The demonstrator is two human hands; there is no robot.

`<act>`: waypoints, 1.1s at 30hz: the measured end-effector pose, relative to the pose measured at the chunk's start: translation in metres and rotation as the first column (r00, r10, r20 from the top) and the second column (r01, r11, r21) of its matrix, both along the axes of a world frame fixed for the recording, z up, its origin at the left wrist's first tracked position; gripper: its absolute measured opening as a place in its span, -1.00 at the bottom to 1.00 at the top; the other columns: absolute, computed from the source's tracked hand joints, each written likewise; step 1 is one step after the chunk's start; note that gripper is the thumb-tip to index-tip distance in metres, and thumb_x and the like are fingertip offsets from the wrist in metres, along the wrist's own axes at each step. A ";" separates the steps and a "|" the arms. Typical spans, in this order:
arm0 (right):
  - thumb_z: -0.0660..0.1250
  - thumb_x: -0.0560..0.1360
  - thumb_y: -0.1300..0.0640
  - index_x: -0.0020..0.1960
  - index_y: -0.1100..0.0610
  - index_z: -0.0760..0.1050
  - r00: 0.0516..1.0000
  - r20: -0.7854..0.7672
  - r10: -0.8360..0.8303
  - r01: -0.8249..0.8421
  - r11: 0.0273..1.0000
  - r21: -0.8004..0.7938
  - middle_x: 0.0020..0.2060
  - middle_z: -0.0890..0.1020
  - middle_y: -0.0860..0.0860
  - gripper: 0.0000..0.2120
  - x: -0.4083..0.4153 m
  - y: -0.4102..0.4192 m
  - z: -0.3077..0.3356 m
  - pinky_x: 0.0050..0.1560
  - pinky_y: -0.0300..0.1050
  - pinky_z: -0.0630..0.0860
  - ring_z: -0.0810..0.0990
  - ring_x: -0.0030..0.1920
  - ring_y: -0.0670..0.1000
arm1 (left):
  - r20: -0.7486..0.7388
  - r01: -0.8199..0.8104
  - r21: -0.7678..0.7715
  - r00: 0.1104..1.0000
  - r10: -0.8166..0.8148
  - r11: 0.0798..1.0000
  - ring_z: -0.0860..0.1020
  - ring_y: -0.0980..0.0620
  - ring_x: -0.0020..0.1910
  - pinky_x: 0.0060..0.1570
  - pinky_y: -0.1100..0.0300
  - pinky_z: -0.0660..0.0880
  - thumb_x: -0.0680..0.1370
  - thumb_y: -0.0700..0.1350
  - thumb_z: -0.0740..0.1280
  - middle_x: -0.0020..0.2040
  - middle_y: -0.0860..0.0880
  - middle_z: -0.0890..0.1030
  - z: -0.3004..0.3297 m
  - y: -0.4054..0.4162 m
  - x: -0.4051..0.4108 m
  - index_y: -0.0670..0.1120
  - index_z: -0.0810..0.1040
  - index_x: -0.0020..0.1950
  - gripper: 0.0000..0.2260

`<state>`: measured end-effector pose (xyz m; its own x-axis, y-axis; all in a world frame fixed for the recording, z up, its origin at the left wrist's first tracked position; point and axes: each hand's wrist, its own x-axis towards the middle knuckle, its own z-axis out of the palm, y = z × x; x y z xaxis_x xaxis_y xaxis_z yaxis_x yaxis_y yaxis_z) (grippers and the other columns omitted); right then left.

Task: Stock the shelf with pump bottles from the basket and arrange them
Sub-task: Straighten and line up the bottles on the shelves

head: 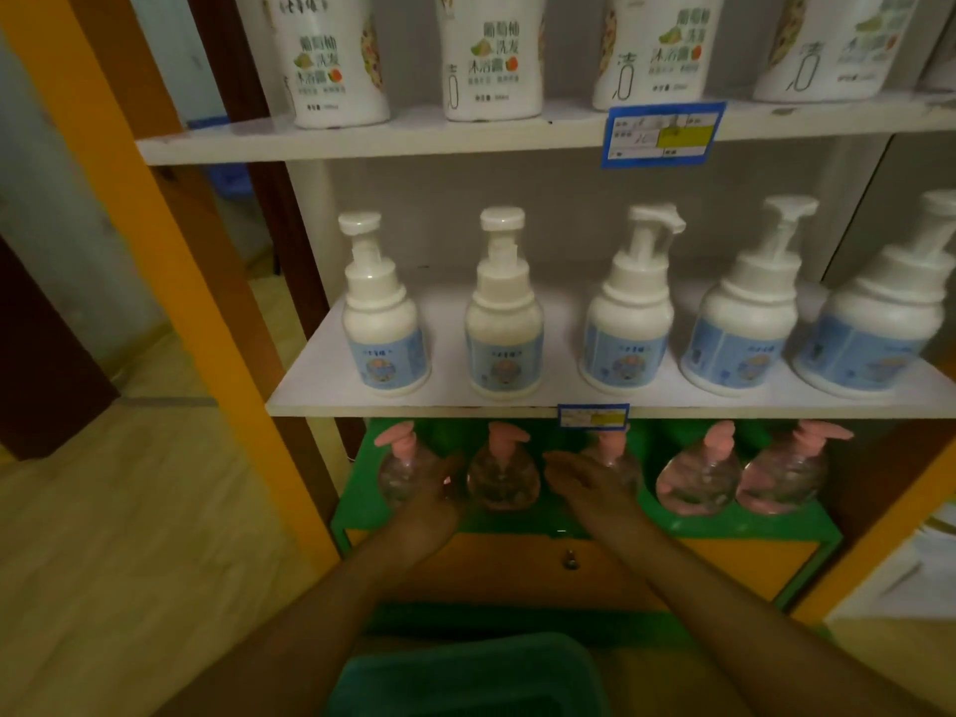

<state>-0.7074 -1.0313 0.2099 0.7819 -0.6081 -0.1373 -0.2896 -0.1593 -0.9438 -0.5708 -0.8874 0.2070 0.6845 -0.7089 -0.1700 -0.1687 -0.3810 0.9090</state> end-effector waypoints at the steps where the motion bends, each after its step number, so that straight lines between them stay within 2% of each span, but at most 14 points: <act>1: 0.20 0.56 -0.06 0.28 -0.06 0.40 1.000 -0.011 0.023 -0.023 0.999 0.025 0.06 0.47 -0.13 -0.70 0.002 0.001 -0.002 -0.02 -0.25 0.44 0.45 0.12 -0.09 | -0.016 0.029 0.009 0.999 -0.029 1.000 0.49 0.13 -0.12 -0.04 0.23 0.54 0.55 -0.37 0.22 0.02 -0.03 0.54 -0.002 -0.001 0.000 0.00 0.49 0.08 -0.72; 3: 0.19 0.57 -0.07 0.24 -0.13 0.35 0.997 -0.044 0.059 -0.058 0.997 0.042 0.01 0.45 -0.18 -0.75 0.007 0.003 -0.010 -0.08 -0.28 0.37 0.41 0.06 -0.14 | -0.010 0.085 0.054 0.996 -0.084 0.995 0.49 0.18 -0.09 0.00 0.36 0.54 0.56 -0.32 0.22 0.04 0.05 0.55 -0.011 -0.002 0.006 0.00 0.44 0.21 -0.70; 5: 0.23 0.56 -0.03 0.23 -0.12 0.39 0.995 -0.069 0.074 -0.072 0.997 0.040 0.10 0.50 -0.14 -0.76 0.015 0.002 -0.021 0.02 -0.22 0.38 0.45 0.08 -0.12 | -0.025 0.120 0.094 0.993 -0.118 0.988 0.57 -0.03 0.03 0.18 -0.03 0.53 0.53 -0.25 0.26 0.14 0.01 0.56 -0.020 0.000 0.012 0.04 0.41 0.35 -0.58; 6: 0.24 0.56 -0.03 0.23 -0.12 0.40 0.993 -0.083 0.079 -0.076 0.996 0.039 0.14 0.52 -0.11 -0.75 0.017 0.002 -0.026 0.05 -0.19 0.40 0.48 0.09 -0.10 | -0.043 0.138 0.105 0.990 -0.134 0.985 0.58 -0.16 0.07 0.14 -0.20 0.52 0.49 -0.22 0.28 0.15 0.02 0.57 -0.027 -0.001 0.014 0.10 0.37 0.38 -0.52; 7: 0.25 0.55 -0.05 0.25 -0.11 0.40 0.992 -0.095 0.087 -0.084 0.996 0.037 0.16 0.54 -0.09 -0.72 0.019 0.003 -0.030 0.05 -0.18 0.43 0.50 0.08 -0.09 | -0.048 0.158 0.119 0.987 -0.154 0.980 0.58 -0.23 0.06 0.06 -0.24 0.53 0.47 -0.23 0.27 0.14 0.04 0.56 -0.038 -0.002 0.020 0.15 0.34 0.39 -0.48; 8: 0.24 0.55 -0.07 0.29 -0.11 0.40 0.990 -0.107 0.095 -0.092 0.995 0.034 0.17 0.55 -0.08 -0.68 0.019 0.003 -0.032 0.04 -0.17 0.47 0.52 0.07 -0.08 | -0.041 0.169 0.148 0.985 -0.165 0.974 0.58 -0.19 -0.01 -0.01 -0.17 0.57 0.48 -0.27 0.24 0.12 0.10 0.53 -0.033 -0.003 0.016 0.17 0.32 0.38 -0.46; 9: 0.24 0.55 -0.08 0.32 -0.12 0.37 0.988 -0.114 0.100 -0.098 0.995 0.022 0.16 0.56 -0.07 -0.65 0.020 0.004 -0.034 0.04 -0.16 0.51 0.54 0.07 -0.08 | -0.025 0.178 0.167 0.984 -0.176 0.970 0.57 -0.05 -0.10 -0.09 -0.03 0.59 0.49 -0.33 0.21 0.13 0.14 0.49 -0.026 -0.003 0.010 0.18 0.28 0.38 -0.43; 11: 0.22 0.56 -0.07 0.35 -0.14 0.35 0.988 -0.123 0.098 -0.100 0.995 -0.006 0.13 0.58 -0.07 -0.64 0.019 0.004 -0.037 0.06 -0.09 0.55 0.58 0.07 -0.01 | 0.000 0.182 0.174 0.983 -0.184 0.968 0.48 0.18 -0.18 -0.25 0.24 0.53 0.50 -0.41 0.17 0.17 0.12 0.41 -0.022 -0.005 0.006 0.09 0.20 0.46 -0.38; 13: 0.22 0.56 -0.03 0.36 -0.16 0.33 0.985 -0.143 0.093 -0.097 0.995 -0.025 0.09 0.60 -0.07 -0.63 0.018 0.004 -0.040 0.08 -0.02 0.56 0.60 0.08 0.04 | -0.002 0.180 0.173 0.983 -0.182 0.968 0.47 0.15 -0.21 -0.34 0.34 0.45 0.51 -0.43 0.16 0.18 0.10 0.40 -0.026 -0.005 0.009 0.04 0.19 0.48 -0.39; 17: 0.23 0.56 -0.01 0.37 -0.19 0.31 0.980 -0.161 0.114 -0.119 0.993 -0.026 0.08 0.59 -0.09 -0.61 0.017 0.002 -0.041 0.05 -0.11 0.58 0.59 0.00 -0.08 | -0.033 0.151 0.141 0.988 -0.148 0.978 0.47 0.12 -0.08 -0.07 0.05 0.45 0.48 -0.45 0.16 0.02 0.22 0.44 -0.033 -0.001 0.016 0.03 0.26 0.45 -0.39; 21: 0.27 0.55 0.01 0.40 -0.18 0.27 0.982 -0.132 0.136 -0.137 0.991 0.000 0.14 0.52 -0.13 -0.55 0.016 0.004 -0.035 -0.13 -0.35 0.43 0.48 -0.05 -0.24 | -0.055 0.183 0.142 0.983 -0.177 0.973 0.46 0.02 -0.05 -0.08 0.04 0.44 0.47 -0.45 0.18 -0.01 0.20 0.44 -0.029 0.000 0.016 0.08 0.27 0.41 -0.38; 26: 0.26 0.55 -0.04 0.40 -0.21 0.22 0.974 -0.154 0.166 -0.173 0.984 -0.033 0.17 0.47 -0.15 -0.53 0.016 0.006 -0.032 -0.01 -0.25 0.41 0.46 0.04 -0.17 | -0.046 0.202 0.159 0.979 -0.197 0.966 0.48 -0.06 -0.13 -0.16 0.10 0.44 0.51 -0.38 0.19 0.01 0.07 0.48 -0.026 0.000 0.015 0.18 0.28 0.37 -0.42; 30: 0.30 0.52 -0.03 0.36 -0.12 0.28 0.983 -0.119 0.138 -0.139 0.990 0.002 0.20 0.52 -0.07 -0.57 0.012 0.008 -0.023 -0.17 -0.28 0.43 0.47 -0.13 -0.19 | -0.028 0.212 0.127 0.977 -0.210 0.969 0.54 -0.12 -0.09 -0.10 -0.03 0.53 0.49 -0.40 0.23 0.07 -0.01 0.51 -0.022 0.007 0.017 0.17 0.34 0.30 -0.46; 33: 0.33 0.52 0.10 0.29 -0.06 0.36 0.991 -0.074 0.112 -0.109 0.993 0.048 0.12 0.51 -0.10 -0.64 -0.001 0.008 -0.003 0.05 -0.22 0.51 0.51 0.05 -0.12 | 0.097 0.126 0.075 0.986 -0.133 0.989 0.56 -0.15 0.03 0.05 -0.19 0.54 0.48 -0.34 0.29 0.06 -0.04 0.51 -0.005 0.017 0.017 0.14 0.47 0.13 -0.60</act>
